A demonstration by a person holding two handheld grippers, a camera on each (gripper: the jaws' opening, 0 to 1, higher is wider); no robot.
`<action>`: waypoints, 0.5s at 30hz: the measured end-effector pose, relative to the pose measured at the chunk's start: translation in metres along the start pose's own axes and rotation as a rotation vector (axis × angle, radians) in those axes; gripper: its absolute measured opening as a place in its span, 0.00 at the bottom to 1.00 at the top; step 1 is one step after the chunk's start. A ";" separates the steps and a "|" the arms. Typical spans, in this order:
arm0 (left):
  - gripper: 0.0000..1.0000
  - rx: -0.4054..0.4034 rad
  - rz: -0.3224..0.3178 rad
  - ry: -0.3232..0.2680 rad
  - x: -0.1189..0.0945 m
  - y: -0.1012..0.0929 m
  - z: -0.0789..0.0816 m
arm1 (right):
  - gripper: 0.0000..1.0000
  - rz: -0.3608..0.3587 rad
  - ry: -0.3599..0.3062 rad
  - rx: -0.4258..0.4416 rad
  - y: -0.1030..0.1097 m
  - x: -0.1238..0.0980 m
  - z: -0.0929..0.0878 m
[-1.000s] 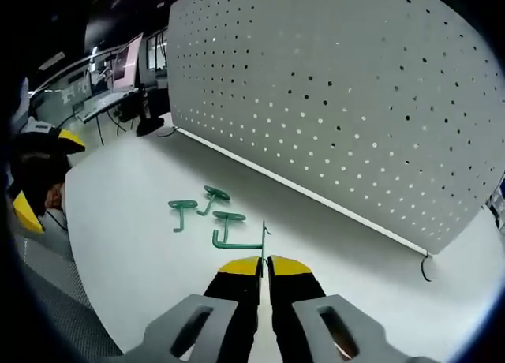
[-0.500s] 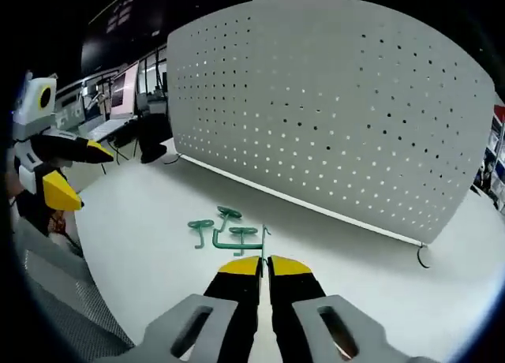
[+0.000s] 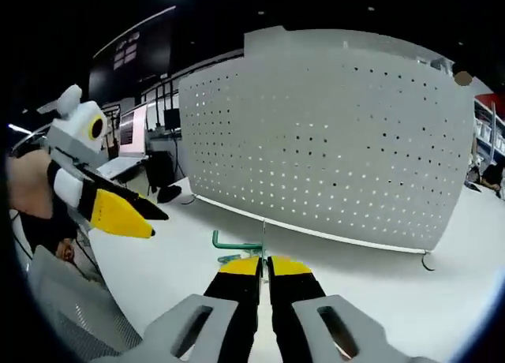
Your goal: Insert the hook assembly into the mounting plate slot until the hook locks in place.
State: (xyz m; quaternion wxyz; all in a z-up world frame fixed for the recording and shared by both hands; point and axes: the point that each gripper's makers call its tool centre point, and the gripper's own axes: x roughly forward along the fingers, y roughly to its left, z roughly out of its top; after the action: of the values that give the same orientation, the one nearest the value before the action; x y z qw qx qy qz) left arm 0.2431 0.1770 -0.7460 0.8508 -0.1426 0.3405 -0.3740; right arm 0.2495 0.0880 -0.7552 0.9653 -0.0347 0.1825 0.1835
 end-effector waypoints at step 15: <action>0.43 -0.127 -0.132 -0.005 0.011 -0.032 0.003 | 0.01 0.114 -0.091 0.153 0.029 -0.011 0.014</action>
State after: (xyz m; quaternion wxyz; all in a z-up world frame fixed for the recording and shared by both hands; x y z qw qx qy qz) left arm 0.2334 0.1473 -0.7338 0.8145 -0.2192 0.3511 -0.4065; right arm 0.2337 0.1133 -0.7376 0.9604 0.0577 0.1537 0.2251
